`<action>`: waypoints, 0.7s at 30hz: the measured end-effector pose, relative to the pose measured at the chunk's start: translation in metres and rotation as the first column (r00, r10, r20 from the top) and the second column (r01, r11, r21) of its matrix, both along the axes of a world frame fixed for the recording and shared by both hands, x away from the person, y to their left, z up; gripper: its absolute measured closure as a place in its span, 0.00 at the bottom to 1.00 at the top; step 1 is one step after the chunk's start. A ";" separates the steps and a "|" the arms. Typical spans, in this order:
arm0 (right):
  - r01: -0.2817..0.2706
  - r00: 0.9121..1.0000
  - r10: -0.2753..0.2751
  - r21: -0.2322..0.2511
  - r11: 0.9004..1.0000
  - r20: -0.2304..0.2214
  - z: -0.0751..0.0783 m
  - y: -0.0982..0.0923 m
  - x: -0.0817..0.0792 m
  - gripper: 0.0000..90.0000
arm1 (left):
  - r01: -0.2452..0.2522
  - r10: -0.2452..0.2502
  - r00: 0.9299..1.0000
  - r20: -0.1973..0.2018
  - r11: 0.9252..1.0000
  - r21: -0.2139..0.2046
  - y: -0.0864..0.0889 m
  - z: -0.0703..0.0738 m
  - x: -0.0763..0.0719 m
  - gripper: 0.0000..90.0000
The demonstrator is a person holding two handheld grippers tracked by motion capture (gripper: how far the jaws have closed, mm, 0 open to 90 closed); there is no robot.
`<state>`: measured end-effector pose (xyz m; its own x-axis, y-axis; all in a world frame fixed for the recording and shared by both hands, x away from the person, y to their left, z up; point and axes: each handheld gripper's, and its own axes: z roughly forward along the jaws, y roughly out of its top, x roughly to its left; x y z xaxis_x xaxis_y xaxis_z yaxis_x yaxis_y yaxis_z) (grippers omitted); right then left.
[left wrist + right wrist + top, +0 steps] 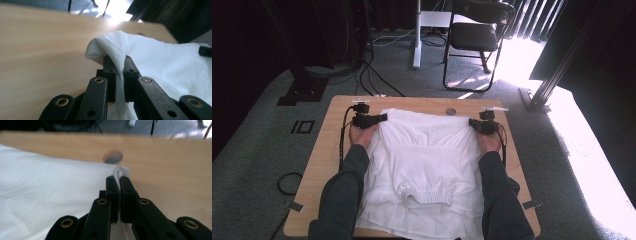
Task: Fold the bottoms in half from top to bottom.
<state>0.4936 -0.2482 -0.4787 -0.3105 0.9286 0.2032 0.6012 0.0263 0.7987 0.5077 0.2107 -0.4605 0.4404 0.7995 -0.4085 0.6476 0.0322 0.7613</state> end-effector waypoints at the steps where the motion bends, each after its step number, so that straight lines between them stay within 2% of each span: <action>1: 0.003 1.000 -0.003 0.007 1.000 0.020 0.006 -0.002 -0.001 0.98 | 0.003 -0.003 1.000 0.020 1.000 -0.015 0.001 0.007 -0.001 0.95; 2: 0.003 1.000 -0.003 0.007 1.000 0.020 0.006 -0.002 -0.001 0.98 | 0.003 -0.003 1.000 0.020 1.000 -0.015 0.001 0.007 -0.001 0.95; 3: 0.004 0.999 -0.005 0.012 1.000 0.048 0.012 -0.003 -0.002 0.98 | 0.007 -0.006 0.999 0.035 1.000 -0.031 0.002 0.012 -0.001 0.95; 4: -0.011 0.995 0.009 0.021 1.000 0.096 0.021 -0.003 -0.007 0.98 | 0.013 -0.010 0.998 0.064 0.999 -0.037 0.003 0.021 -0.005 0.95; 8: -0.058 0.989 0.056 0.011 0.998 0.140 0.027 -0.003 -0.023 0.98 | 0.041 -0.039 0.995 0.094 0.999 -0.026 0.004 0.027 -0.017 0.95; 9: -0.070 0.987 0.068 0.005 0.998 0.147 0.027 -0.004 -0.028 0.97 | 0.063 -0.059 0.992 0.114 0.998 -0.031 0.008 0.028 -0.028 0.95; 12: -0.107 0.980 0.100 0.029 0.994 0.172 0.028 -0.011 -0.047 0.97 | 0.085 -0.077 0.988 0.137 0.995 -0.053 0.014 0.029 -0.045 0.95; 13: -0.116 0.977 0.109 0.031 0.993 0.186 0.029 -0.012 -0.055 0.97 | 0.085 -0.077 0.988 0.137 0.995 -0.053 0.014 0.029 -0.045 0.95; 14: -0.128 0.974 0.117 0.041 0.991 0.195 0.029 -0.014 -0.062 0.97 | 0.105 -0.094 0.982 0.162 0.993 -0.057 0.016 0.030 -0.059 0.95; 15: -0.128 0.974 0.117 0.041 0.991 0.195 0.029 -0.014 -0.062 0.97 | 0.105 -0.094 0.982 0.162 0.993 -0.057 0.016 0.030 -0.059 0.95; 17: -0.144 0.968 0.131 0.047 0.988 0.215 0.030 -0.018 -0.078 0.97 | 0.120 -0.108 0.978 0.179 0.991 -0.057 0.017 0.029 -0.075 0.94; 18: -0.155 0.965 0.139 0.059 0.986 0.222 0.029 -0.020 -0.090 0.97 | 0.136 -0.119 0.972 0.203 0.988 -0.076 0.018 0.027 -0.093 0.94; 19: -0.155 0.965 0.139 0.059 0.986 0.222 0.029 -0.020 -0.090 0.97 | 0.136 -0.119 0.972 0.203 0.988 -0.076 0.018 0.027 -0.093 0.94; 20: -0.162 0.961 0.143 0.063 0.985 0.237 0.027 -0.022 -0.106 0.97 | 0.151 -0.133 0.968 0.214 0.986 -0.069 0.019 0.024 -0.111 0.94; 21: -0.162 0.961 0.143 0.063 0.985 0.237 0.027 -0.022 -0.106 0.97 | 0.151 -0.133 0.968 0.214 0.986 -0.069 0.019 0.024 -0.111 0.94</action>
